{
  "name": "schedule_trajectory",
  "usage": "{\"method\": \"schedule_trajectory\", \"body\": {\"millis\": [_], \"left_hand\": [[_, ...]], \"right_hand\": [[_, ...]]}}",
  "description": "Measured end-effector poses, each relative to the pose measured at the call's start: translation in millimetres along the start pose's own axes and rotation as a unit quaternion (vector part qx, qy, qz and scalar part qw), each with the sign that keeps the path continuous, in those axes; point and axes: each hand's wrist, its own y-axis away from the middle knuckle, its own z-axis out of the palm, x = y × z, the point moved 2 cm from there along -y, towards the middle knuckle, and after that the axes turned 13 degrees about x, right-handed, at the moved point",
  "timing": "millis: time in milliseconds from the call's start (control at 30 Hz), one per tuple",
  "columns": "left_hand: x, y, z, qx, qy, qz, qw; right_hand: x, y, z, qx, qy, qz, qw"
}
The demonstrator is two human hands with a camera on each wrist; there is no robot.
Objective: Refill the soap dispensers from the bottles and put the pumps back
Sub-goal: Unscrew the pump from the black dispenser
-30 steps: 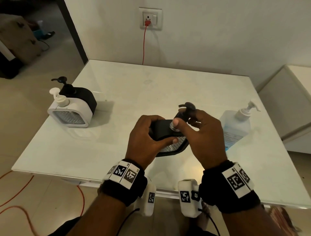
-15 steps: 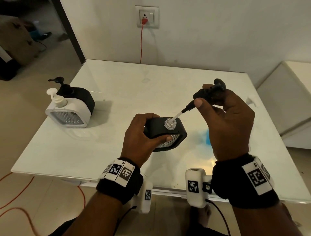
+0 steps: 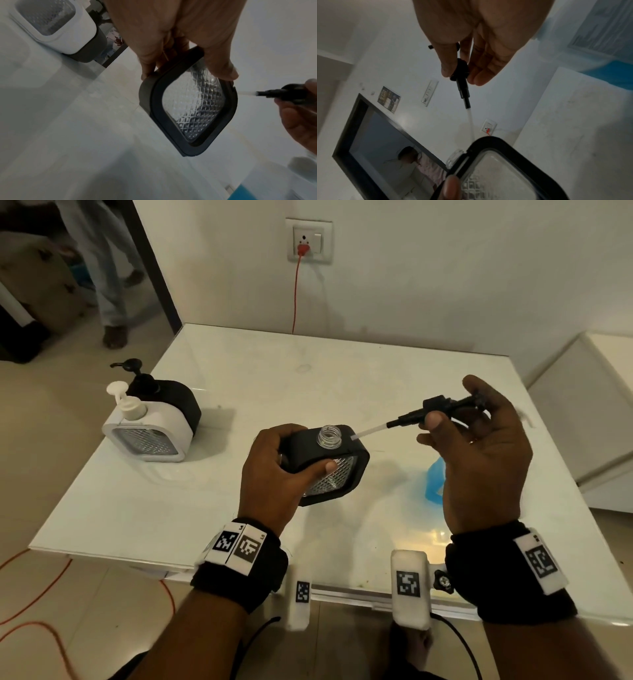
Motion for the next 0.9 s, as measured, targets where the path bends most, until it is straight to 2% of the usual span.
{"method": "schedule_trajectory", "body": {"millis": [67,133,300,433,633,733,900], "left_hand": [[-0.4,-0.7,-1.3,0.006,-0.006,0.002,1.000],[-1.2,-1.5,-2.4,0.010,-0.011,0.001,1.000],[-4.7,-3.2,-7.1,0.010,-0.037,0.014,0.999],[-8.6,-4.7,-10.6,0.003,-0.053,0.034,0.998],[-13.0,-9.0,-16.1,-0.034,-0.070,0.036,0.996],[-15.6,-12.0,-18.6,-0.034,-0.086,0.038,0.995],[-15.1,-18.3,-25.9,-0.022,-0.098,0.036,0.994]], "right_hand": [[8.7,0.1,-1.1,0.006,-0.008,0.030,1.000],[17.1,-0.7,-2.7,0.013,0.019,0.028,0.999],[48.3,-1.5,-2.9,-0.010,0.167,0.000,0.986],[71.6,-0.8,0.9,-0.023,0.275,-0.019,0.961],[106.4,6.1,16.5,-0.061,0.292,0.034,0.954],[113.2,6.3,27.4,-0.049,0.281,0.058,0.957],[116.5,-14.5,33.5,-0.039,0.322,0.077,0.943]]}}
